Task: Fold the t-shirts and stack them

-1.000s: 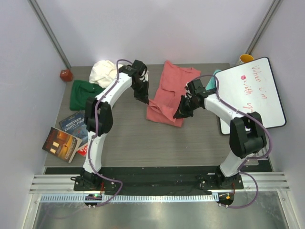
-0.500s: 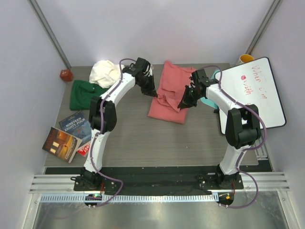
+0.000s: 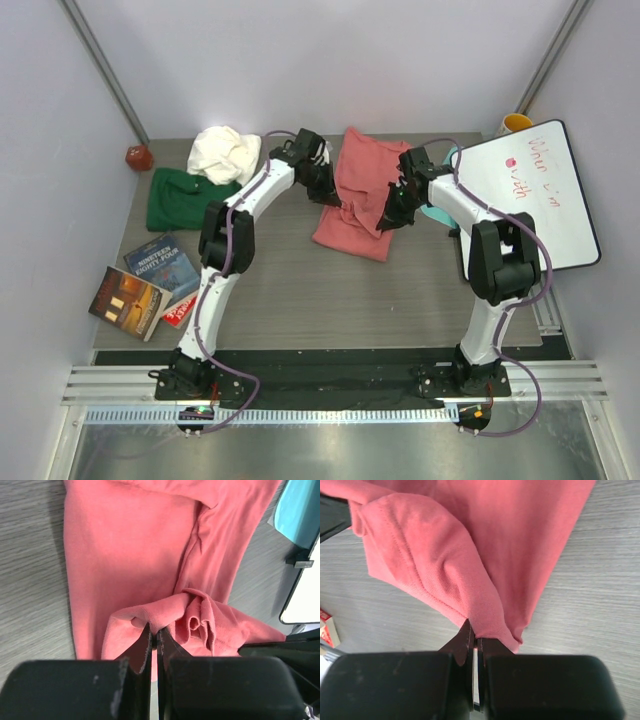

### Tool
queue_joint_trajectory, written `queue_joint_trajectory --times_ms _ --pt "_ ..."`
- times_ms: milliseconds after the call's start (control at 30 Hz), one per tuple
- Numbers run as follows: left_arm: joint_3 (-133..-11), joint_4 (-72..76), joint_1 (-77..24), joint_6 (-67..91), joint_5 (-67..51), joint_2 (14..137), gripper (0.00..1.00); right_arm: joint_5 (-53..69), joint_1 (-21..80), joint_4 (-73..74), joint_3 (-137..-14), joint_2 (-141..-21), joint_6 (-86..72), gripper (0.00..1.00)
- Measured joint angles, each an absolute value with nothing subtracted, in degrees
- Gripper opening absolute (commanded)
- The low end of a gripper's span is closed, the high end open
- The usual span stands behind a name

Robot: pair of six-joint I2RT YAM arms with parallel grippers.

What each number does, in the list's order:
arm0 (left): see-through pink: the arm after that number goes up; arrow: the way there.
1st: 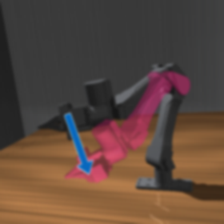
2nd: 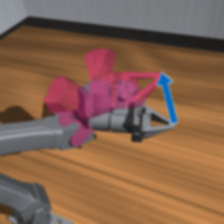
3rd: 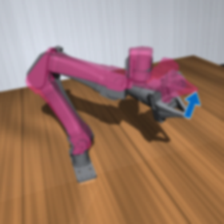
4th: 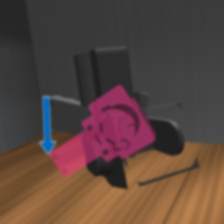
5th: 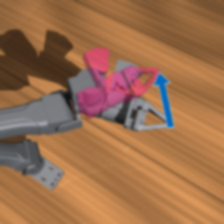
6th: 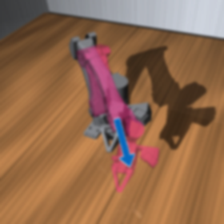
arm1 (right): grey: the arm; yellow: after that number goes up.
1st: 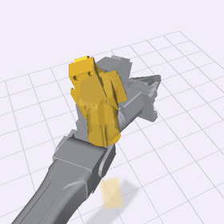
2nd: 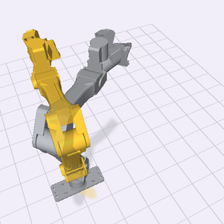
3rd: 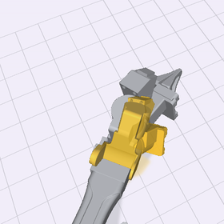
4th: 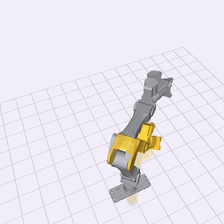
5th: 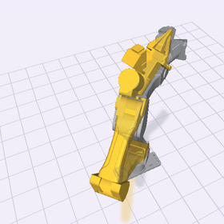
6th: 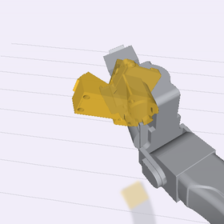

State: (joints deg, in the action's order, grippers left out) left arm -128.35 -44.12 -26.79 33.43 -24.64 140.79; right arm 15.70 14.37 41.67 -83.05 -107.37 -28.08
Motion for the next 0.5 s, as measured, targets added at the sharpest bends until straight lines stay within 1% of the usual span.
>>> queue_joint_trajectory --times_ms 500 --pt "-128.35 -43.05 -26.79 32.32 -21.93 141.12 0.0 13.58 12.86 37.5 -83.05 -108.86 -26.57 0.01"
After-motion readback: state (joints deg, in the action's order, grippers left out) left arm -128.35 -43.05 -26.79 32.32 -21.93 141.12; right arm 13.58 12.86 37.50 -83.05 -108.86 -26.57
